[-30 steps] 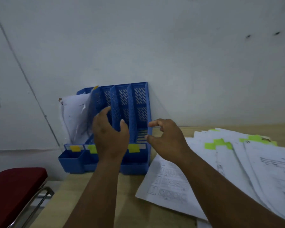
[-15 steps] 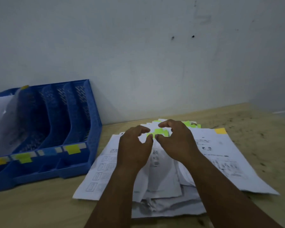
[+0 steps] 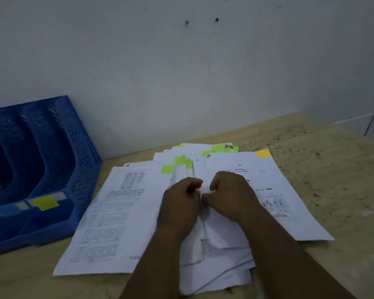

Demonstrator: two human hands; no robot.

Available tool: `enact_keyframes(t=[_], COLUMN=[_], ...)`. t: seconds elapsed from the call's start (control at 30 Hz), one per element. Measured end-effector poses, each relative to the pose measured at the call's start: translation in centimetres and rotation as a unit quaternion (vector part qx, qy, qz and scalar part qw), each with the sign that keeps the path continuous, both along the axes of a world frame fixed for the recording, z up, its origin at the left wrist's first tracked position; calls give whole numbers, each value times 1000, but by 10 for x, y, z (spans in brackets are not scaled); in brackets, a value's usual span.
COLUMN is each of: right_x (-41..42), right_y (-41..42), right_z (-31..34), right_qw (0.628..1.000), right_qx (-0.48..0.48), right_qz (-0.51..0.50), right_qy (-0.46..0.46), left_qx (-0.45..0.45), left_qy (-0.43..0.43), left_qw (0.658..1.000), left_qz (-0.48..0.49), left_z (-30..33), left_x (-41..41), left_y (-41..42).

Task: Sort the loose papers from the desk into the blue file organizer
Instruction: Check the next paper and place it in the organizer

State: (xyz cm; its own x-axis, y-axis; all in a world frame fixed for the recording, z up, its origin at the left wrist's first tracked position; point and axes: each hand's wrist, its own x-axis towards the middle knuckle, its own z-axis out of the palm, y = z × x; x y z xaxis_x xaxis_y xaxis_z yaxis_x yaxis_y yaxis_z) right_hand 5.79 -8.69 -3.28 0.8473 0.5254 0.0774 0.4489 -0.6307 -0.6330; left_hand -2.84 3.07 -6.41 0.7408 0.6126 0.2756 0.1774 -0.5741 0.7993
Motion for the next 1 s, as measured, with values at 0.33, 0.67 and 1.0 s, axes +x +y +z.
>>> enact_keyframes(t=[0.33, 0.67, 1.0], right_x=[9, 1, -31], right_y=[3, 0, 10], right_z=[1, 9, 17], right_qw=[1000, 990, 969], right_qx=[-24, 119, 225], right_qz=[-17, -76, 103], right_qy=[4, 4, 18], left_qx=[50, 9, -238], left_qy=[47, 44, -83], left_qw=[998, 999, 968], left_qz=[-9, -15, 18], left_z=[-4, 4, 35], left_x=[2, -2, -6], left_y=[2, -4, -8])
